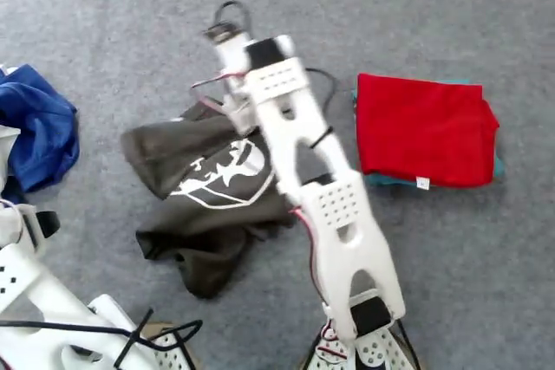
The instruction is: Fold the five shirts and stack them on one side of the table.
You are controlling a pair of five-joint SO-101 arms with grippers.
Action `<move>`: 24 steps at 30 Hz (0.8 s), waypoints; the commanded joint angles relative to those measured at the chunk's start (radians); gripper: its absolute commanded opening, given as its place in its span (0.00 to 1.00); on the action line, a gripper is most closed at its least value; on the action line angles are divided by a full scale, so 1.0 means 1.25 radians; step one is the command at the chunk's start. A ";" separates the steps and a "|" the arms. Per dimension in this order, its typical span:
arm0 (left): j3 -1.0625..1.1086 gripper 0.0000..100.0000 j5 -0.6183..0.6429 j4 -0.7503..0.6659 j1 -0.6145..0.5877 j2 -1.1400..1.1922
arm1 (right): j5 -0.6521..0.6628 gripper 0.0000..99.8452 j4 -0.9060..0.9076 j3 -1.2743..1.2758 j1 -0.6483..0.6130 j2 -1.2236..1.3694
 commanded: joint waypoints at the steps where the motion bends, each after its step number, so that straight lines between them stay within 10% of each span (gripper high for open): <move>1: 0.001 0.31 0.000 -0.010 0.040 -0.006 | 0.010 0.01 0.009 0.033 0.088 -0.131; 13: 0.019 0.31 0.184 -0.022 0.348 -0.005 | 0.136 0.01 0.006 0.455 0.298 -0.436; 24: 0.039 0.31 0.479 -0.245 0.565 0.139 | 0.261 0.02 0.007 0.878 0.194 -0.679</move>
